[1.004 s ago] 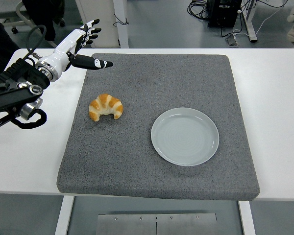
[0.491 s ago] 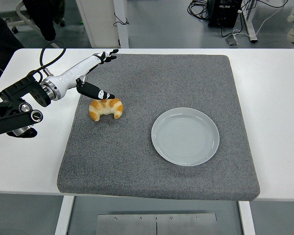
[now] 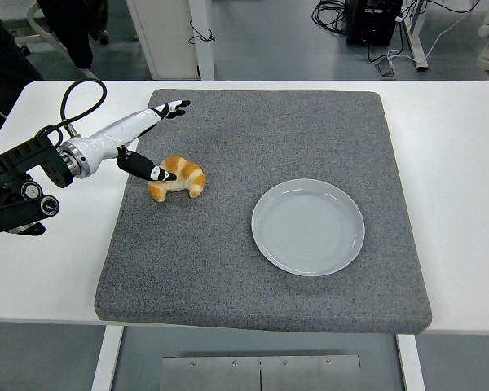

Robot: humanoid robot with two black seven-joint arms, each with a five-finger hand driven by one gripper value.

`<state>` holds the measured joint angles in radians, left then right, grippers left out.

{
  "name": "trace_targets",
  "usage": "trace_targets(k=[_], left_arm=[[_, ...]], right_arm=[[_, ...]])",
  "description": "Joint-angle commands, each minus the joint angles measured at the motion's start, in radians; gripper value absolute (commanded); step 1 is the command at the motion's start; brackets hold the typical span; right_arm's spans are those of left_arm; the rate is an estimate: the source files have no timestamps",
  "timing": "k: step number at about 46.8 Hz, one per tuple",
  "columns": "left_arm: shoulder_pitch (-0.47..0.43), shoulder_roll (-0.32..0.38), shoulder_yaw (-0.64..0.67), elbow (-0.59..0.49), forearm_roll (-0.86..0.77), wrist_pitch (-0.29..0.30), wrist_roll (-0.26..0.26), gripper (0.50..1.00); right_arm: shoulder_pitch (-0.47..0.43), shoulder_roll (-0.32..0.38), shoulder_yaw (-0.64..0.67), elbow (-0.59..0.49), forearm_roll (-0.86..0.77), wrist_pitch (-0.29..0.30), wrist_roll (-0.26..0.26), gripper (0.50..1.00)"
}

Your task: Place the bread on the plate

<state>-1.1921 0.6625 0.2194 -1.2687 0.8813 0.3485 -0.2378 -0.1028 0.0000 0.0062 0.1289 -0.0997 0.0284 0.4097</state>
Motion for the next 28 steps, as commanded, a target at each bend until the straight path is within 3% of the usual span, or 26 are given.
trace_targets(k=[1, 12, 28], left_arm=[[-0.003, -0.004, 0.029, 0.0, 0.002, 0.0, 0.0, 0.972], [0.006, -0.011, 0.044, 0.002, 0.058, 0.006, 0.003, 0.972], [0.028, -0.057, 0.044, 0.028, 0.059, 0.055, 0.075, 0.965]], right_arm=[[0.0, 0.0, 0.0, 0.0, 0.0, -0.001, 0.001, 1.0], [0.0, 0.0, 0.0, 0.0, 0.0, 0.001, 0.0, 1.0], [0.0, 0.0, 0.0, 0.0, 0.0, -0.001, 0.0, 1.0]])
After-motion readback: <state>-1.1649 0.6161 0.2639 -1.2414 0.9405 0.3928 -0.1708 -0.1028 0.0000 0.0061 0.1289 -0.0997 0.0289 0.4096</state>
